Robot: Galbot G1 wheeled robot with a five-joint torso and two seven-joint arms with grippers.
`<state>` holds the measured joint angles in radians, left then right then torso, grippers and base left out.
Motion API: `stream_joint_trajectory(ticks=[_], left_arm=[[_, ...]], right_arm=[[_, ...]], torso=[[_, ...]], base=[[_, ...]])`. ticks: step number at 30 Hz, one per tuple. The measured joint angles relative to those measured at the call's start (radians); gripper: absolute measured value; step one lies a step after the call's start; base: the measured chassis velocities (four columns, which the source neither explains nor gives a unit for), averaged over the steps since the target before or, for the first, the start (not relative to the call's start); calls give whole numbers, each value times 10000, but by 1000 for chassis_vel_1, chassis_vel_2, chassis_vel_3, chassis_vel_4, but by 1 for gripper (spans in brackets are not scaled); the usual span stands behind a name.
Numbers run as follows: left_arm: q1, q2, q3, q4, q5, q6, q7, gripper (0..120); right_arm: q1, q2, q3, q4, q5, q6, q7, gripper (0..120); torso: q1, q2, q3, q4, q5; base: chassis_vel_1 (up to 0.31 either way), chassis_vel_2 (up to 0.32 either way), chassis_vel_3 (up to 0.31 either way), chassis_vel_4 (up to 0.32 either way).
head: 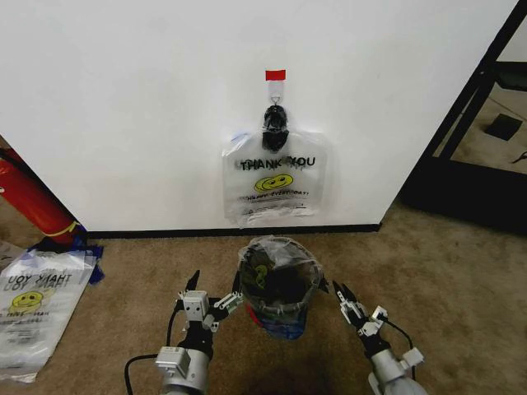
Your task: Pick up the garbage bag from the wall and place it over the trash bin.
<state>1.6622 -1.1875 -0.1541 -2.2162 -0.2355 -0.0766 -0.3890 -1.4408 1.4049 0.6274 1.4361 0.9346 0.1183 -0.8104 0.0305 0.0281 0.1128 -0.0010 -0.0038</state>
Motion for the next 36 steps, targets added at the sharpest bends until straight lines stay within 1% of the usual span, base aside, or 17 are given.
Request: stream_joint_trajectory(ticks=[1, 3, 5, 6, 7, 8, 9, 10, 11, 13, 15, 16, 17, 19, 24, 31, 36], left_arm=[[91, -40, -86, -16, 176, -148, 23, 100], [111, -51, -125, -3, 266, -216, 41, 100], [197, -159, -454, 322, 924, -836, 170, 100], [222, -203, -534, 434, 1056, -1001, 190, 100], [274, -290, -684, 666, 1292, -1355, 254, 100], [306, -340, -752, 778, 1390, -1535, 296, 100], [367, -447, -831, 950, 1559, -1856, 382, 100], [407, -517, -857, 1038, 1644, -2033, 427, 100], [407, -517, -857, 1038, 1644, -2033, 427, 100], [501, -647, -867, 1155, 1726, -2346, 531, 100], [612, -699, -854, 1202, 1752, -2682, 646, 100], [647, -706, -858, 1202, 1761, -2770, 681, 100], [756, -718, -895, 1155, 1755, -2936, 774, 100], [902, -724, -993, 997, 1718, -3095, 910, 100], [1301, -765, -1331, 614, 1689, -3306, 1118, 100], [1527, -857, -1756, 264, 1697, -3252, 1162, 100], [1422, -885, -1762, 118, 1708, -3122, 1160, 100]], right_arm=[[-145, 81, 72, 322, -440, 445, 257, 86], [-194, 104, 96, 422, -593, 573, 376, 88], [-622, 218, 239, 1190, -1874, 1586, 1627, 97], [-769, 242, 251, 1441, -2202, 1879, 2148, 98], [-1143, 266, 233, 2072, -2864, 2310, 3507, 100], [-1436, 270, 201, 2551, -3347, 2510, 4473, 100], [-1927, 301, 134, 3297, -4212, 2812, 6006, 100], [-2177, 316, 93, 3692, -4747, 2967, 6865, 100], [-2177, 316, 93, 3692, -4747, 2967, 6865, 100], [-2857, 382, 3, 4791, -6072, 3250, 8849, 100], [-3557, 481, -56, 5814, -6895, 3448, 9898, 100], [-3724, 508, -73, 6057, -7045, 3485, 10024, 100], [-4210, 576, -166, 6789, -7470, 3694, 10196, 100], [-4664, 595, -284, 7423, -7826, 4018, 10058, 100], [-5213, 574, -558, 8321, -8373, 4456, 9558, 100], [-5246, 556, -648, 8460, -8534, 4525, 9416, 100], [-5224, 633, -674, 8332, -8439, 4129, 9533, 100]], torso=[[0, 0, 0, 2, 1], [0, 0, 0, 3, 0], [0, 0, 0, 3, 1], [0, 0, 0, 3, 0], [0, 0, 0, 3, 0], [0, 0, 0, 3, -1], [0, 0, -1, 0, -1], [0, 0, -1, -3, 0], [0, 0, -1, -3, 0], [0, 0, -1, 1, -1], [-1, 0, -1, -2, -2], [-1, 0, -1, -2, -1], [-2, 0, -1, 0, -3], [-2, 1, -1, 1, -2], [-2, 1, -1, 3, -3], [-2, 1, 0, 2, -2], [-2, 1, 0, 2, -2]], base=[[0, 0, 0, 0], [0, 0, 0, 0], [0, 0, 0, 0], [0, 0, 0, 0], [0, 0, 0, 0], [0, 0, 0, 0], [0, 0, 0, 0], [0, 0, 0, 0], [0, 0, 0, 0], [0, 0, 0, 0], [0, 0, 0, 0], [0, 0, 0, 0], [0, 0, 0, 0], [0, 0, 0, 0], [0, 0, 0, 0], [0, 0, 0, 0], [0, 0, 0, 0]])
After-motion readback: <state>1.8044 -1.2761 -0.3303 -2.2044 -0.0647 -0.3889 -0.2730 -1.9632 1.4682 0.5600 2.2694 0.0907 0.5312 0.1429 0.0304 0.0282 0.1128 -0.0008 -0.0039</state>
